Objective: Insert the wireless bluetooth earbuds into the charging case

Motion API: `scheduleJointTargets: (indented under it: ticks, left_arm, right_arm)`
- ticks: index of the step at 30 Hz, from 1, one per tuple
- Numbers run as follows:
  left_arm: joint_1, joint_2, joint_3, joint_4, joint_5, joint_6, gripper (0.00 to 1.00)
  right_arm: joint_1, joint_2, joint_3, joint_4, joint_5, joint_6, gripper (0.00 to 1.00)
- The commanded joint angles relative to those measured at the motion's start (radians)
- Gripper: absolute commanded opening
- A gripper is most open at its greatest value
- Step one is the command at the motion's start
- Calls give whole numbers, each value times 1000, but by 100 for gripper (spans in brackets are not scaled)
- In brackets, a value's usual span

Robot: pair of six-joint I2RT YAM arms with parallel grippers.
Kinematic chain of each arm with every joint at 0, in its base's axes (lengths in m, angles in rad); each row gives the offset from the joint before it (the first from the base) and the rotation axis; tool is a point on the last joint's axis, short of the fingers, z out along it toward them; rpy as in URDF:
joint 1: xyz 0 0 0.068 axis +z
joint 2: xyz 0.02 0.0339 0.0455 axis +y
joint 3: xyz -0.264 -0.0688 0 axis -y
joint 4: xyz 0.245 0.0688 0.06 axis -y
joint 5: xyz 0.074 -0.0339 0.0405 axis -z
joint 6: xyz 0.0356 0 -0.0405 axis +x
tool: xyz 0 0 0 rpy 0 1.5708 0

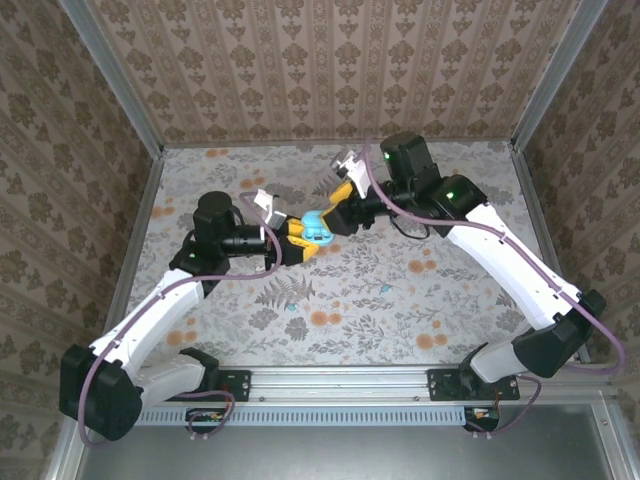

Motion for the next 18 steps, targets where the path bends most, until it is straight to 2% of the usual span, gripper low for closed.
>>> scheduleJointTargets:
  ticks: [1,11,14,18]
  left_arm:
    - [-11,-32,8,29,64,13,18]
    - [11,-9,-6,41,34,-6,16]
    - [24,-7,-22,60,15,-13,16]
    - [37,-6,-43,86,-8,-20,16]
  right_arm:
    - [-24,22,8,31,91,88,64]
    - [-27,-24,-44,48,100,235,71]
    - [-28,-46,-70,36,168,320,73]
    - [-30,-52,-85,-34,332,462,75]
